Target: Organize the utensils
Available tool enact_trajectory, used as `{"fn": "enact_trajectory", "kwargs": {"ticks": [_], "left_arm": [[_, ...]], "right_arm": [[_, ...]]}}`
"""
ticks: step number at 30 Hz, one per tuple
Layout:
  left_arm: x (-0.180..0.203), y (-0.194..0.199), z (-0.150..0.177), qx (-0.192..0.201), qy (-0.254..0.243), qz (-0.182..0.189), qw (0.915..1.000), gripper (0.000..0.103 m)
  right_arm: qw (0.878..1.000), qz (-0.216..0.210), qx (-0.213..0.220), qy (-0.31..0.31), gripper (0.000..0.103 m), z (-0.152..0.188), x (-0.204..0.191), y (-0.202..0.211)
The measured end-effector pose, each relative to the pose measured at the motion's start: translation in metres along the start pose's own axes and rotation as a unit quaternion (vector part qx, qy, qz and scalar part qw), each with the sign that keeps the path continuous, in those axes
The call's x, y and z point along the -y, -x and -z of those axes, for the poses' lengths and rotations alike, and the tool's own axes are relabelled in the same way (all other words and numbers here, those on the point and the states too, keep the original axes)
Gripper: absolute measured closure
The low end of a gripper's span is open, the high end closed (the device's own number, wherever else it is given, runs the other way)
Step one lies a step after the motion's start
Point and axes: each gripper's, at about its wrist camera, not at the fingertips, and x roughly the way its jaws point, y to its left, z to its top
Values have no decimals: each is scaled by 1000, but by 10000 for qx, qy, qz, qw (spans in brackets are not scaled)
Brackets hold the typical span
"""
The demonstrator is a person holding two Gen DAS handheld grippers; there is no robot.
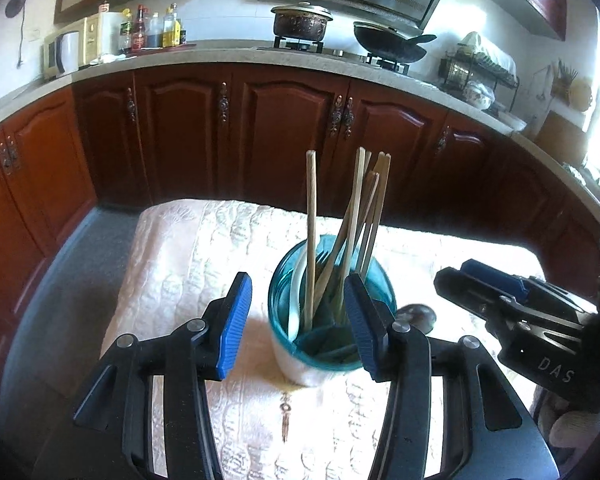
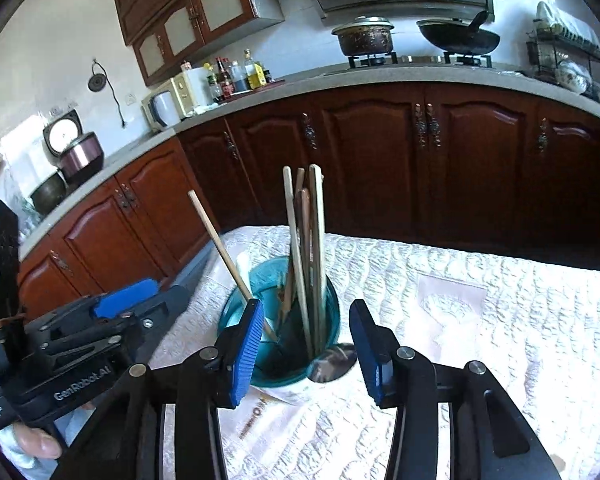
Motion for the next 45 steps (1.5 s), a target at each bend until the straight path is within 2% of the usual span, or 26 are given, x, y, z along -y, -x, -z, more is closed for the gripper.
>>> {"fn": "enact_trajectory", "kwargs": {"ticks": [10, 28, 45], "left_arm": [[2, 10, 9, 77, -93, -347, 9993, 56], [3, 13, 14, 103, -153, -588, 9981, 56], [1, 16, 15, 114, -110, -657, 9977, 56]], "right_arm": [[9999, 78, -89, -101, 59, 8, -5, 2], [9997, 138, -136, -141, 58, 12, -6, -1], [9997, 96, -228, -55, 58, 13, -10, -5]]}}
